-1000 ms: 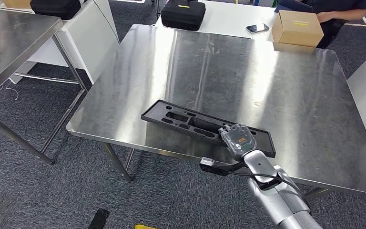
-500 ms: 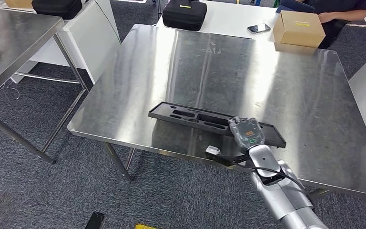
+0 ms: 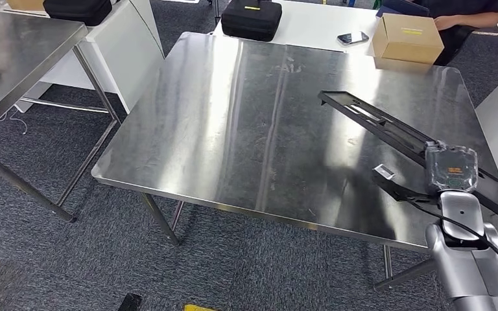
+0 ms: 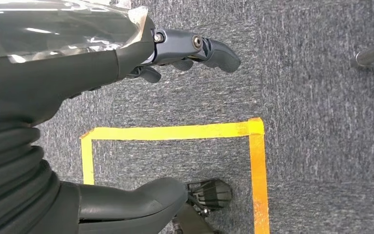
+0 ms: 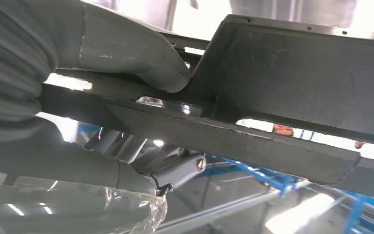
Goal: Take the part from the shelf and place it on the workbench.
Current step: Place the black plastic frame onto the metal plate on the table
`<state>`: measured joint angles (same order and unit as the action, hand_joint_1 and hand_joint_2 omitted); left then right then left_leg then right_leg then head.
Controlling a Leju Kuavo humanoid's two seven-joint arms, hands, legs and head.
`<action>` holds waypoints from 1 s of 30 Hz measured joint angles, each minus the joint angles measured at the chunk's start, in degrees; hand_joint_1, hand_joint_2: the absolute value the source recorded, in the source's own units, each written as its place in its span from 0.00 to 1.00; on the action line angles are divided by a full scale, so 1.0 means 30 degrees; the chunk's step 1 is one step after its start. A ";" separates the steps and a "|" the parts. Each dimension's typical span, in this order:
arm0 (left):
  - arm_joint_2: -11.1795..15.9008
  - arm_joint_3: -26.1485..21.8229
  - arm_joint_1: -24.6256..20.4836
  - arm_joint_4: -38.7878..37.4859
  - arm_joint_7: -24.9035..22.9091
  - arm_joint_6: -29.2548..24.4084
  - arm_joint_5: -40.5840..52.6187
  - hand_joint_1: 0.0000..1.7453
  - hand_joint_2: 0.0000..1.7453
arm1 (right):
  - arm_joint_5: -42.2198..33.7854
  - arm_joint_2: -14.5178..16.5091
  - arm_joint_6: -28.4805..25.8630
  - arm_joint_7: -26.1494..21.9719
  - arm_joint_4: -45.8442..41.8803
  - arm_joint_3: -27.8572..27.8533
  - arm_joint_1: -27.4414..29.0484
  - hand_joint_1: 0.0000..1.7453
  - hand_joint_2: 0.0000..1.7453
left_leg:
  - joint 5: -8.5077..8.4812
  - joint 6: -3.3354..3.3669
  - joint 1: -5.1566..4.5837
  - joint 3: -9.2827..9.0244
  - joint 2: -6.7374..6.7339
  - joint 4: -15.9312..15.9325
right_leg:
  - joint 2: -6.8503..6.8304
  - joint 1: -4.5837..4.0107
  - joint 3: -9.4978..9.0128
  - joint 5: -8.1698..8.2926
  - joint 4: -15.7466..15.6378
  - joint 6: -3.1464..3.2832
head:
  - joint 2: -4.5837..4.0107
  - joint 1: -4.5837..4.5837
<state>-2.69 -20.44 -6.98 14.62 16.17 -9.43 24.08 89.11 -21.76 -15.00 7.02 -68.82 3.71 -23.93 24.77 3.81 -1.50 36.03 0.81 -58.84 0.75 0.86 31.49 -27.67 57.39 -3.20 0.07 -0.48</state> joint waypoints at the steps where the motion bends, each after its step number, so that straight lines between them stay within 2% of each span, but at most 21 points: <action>1: 0.0000 -0.0027 0.0001 0.0000 -0.0100 0.0056 0.0062 0.00 1.00 | 0.0000 -0.0062 -0.0126 -0.0188 -0.0062 -0.0413 0.0202 1.00 1.00 | 0.0000 -0.0001 0.0001 0.0001 0.0004 0.0001 | -0.0002 -0.0005 -0.0002 0.0000 0.0001 0.0000 | 0.0000 0.0000; 7: 0.0000 -0.0346 0.0003 0.0007 -0.0275 -0.0149 0.0147 0.00 1.00 | 0.0000 -0.0189 -0.0533 -0.0846 -0.0114 -0.2025 0.0988 1.00 1.00 | 0.0003 -0.0003 0.0003 0.0004 -0.0033 0.0004 | 0.0011 -0.0017 0.0001 0.0000 0.0002 0.0001 | 0.0000 0.0002; 20: -0.0007 -0.0736 0.0026 0.0053 -0.0286 -0.0354 0.0173 0.00 1.00 | -0.0049 -0.0133 -0.0712 -0.1442 0.0053 -0.2368 0.1005 1.00 1.00 | 0.0000 -0.0002 0.0002 0.0008 -0.0029 0.0004 | 0.0008 -0.0015 -0.0010 0.0000 0.0004 0.0001 | 0.0000 -0.0002; 24: -0.0009 -0.0772 0.0012 0.0086 -0.0351 -0.0292 0.0398 0.00 1.00 | -0.0430 0.0162 -0.0755 -0.2274 0.0428 -0.2264 0.0586 1.00 1.00 | 0.0000 -0.0003 0.0003 0.0008 -0.0034 0.0004 | 0.0009 -0.0018 -0.0010 0.0000 0.0005 0.0001 | 0.0000 -0.0002; 30: -0.0044 -0.0763 -0.0095 0.0127 -0.0541 0.0018 0.0865 0.00 1.00 | -0.0900 0.1210 -0.0770 -0.2825 0.0793 -0.1639 0.0155 1.00 1.00 | -0.0004 -0.0004 0.0020 0.0004 -0.0029 0.0004 | 0.0008 -0.0033 -0.0008 0.0000 0.0007 0.0002 | 0.0000 0.0000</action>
<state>-2.82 -22.73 -7.27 15.00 14.55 -9.38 26.68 86.41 -18.13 -17.31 -1.45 -66.44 -1.21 -23.47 24.76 3.80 -1.44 36.04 0.72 -58.83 0.77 0.76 31.46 -27.67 57.41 -3.19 0.07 -0.48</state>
